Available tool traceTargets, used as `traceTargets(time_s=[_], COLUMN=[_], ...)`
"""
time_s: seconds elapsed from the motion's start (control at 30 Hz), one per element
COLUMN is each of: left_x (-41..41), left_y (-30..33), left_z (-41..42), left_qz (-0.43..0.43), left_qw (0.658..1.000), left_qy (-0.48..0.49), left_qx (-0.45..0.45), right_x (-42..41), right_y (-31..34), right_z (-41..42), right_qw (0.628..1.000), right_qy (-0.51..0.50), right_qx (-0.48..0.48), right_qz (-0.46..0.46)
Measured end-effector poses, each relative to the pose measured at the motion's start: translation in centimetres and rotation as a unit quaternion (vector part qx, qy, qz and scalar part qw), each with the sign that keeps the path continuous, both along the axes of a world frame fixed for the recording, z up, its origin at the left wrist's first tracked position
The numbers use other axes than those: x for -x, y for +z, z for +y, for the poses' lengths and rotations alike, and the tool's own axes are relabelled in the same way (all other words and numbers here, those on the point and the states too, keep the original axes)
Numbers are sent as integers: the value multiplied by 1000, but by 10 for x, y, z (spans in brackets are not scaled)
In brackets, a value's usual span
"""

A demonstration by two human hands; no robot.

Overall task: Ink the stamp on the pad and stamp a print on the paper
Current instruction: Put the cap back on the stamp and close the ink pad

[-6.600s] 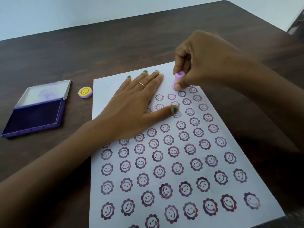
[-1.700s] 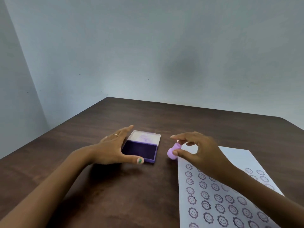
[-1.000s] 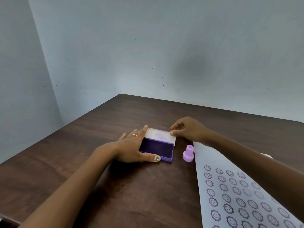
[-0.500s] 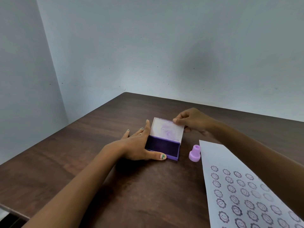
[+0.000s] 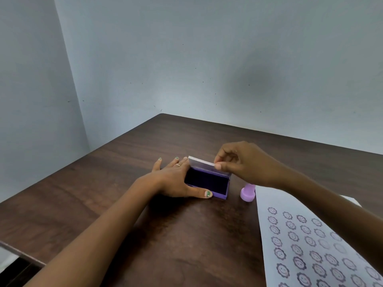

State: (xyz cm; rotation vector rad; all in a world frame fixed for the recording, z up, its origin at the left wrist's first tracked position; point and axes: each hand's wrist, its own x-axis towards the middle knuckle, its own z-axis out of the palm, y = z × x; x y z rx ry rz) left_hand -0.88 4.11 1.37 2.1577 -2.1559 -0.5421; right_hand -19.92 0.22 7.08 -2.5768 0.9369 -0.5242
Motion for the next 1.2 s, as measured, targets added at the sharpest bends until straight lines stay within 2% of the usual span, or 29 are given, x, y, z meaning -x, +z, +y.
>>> traceTargets(time_s=[0.23,0.4,0.5,0.8,0.9,1.0,1.1,1.2], left_x=[-7,-8,-9,-9,-9,-9,-9,-10], left_y=[7,11,10,11,11,12,12,11], left_z=[5,6,6,7,7,7,6,5], left_qz=[16,40,52,62,76,78,74,74], left_qw=[1000,998,997,995,994,993,993,993], left_qy=[-5,-20,-15,-26,-35,-35,-32,-30], left_qx=[2,34,46,71,76,79,81,86], right_x=[-1,-4,-5,-8,-11,-14,-15,-17], right_y=[-14,-27,-32,-25,-21,-16,-12,-15], right_z=[19,28,30,27,23,21,21,23], right_qw=[995,980,974,979,978,981,982,978], right_qy=[15,19,23,6,-13,-26,-37,-29], right_qx=[94,188,213,168,115,61,59,101], right_qz=[31,62,73,120,171,182,173,182])
